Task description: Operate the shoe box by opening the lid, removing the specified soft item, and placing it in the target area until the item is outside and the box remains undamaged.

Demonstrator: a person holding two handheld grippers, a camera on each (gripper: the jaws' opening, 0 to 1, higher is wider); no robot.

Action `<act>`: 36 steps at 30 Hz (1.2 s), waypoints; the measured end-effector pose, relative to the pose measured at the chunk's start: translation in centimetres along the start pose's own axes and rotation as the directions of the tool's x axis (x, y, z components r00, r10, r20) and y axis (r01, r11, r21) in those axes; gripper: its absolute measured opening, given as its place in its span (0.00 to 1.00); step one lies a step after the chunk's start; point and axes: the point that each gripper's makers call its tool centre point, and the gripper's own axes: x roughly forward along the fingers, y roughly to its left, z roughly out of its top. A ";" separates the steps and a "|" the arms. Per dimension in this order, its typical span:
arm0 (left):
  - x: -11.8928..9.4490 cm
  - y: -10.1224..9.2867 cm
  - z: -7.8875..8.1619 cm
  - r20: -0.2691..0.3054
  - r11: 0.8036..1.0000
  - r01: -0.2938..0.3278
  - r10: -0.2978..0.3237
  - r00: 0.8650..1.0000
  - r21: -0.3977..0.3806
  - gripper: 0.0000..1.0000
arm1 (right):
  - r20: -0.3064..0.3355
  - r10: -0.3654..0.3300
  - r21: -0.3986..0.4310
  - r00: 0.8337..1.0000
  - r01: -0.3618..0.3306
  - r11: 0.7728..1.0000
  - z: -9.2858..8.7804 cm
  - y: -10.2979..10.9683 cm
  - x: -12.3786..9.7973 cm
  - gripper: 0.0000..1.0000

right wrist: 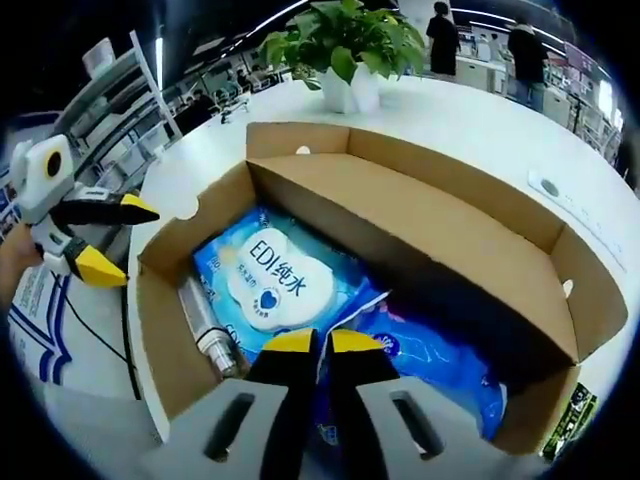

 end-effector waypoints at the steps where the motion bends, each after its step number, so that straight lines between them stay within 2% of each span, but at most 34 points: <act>1: 0.0 -0.1 0.0 -0.001 1.000 0.000 0.000 1.000 0.002 0.51 | 0.003 0.000 -0.001 1.000 0.000 1.000 0.1 0.0 -0.1 0.01; 10: 0.2 -0.4 0.3 -0.006 1.000 0.004 -0.003 1.000 0.025 0.50 | 0.038 -0.013 0.007 0.999 0.013 1.000 0.8 0.2 -1.4 0.00; 24: 0.4 -1.0 0.0 -0.037 0.998 0.004 -0.001 0.999 0.063 0.45 | 0.092 -0.042 -0.027 0.995 0.044 0.999 1.1 -0.3 -3.5 0.00; 36: 2.2 -1.3 0.7 -0.075 0.995 0.022 -0.015 0.997 0.094 0.39 | 0.124 -0.071 -0.008 0.990 0.072 0.997 0.6 -1.6 -5.2 0.00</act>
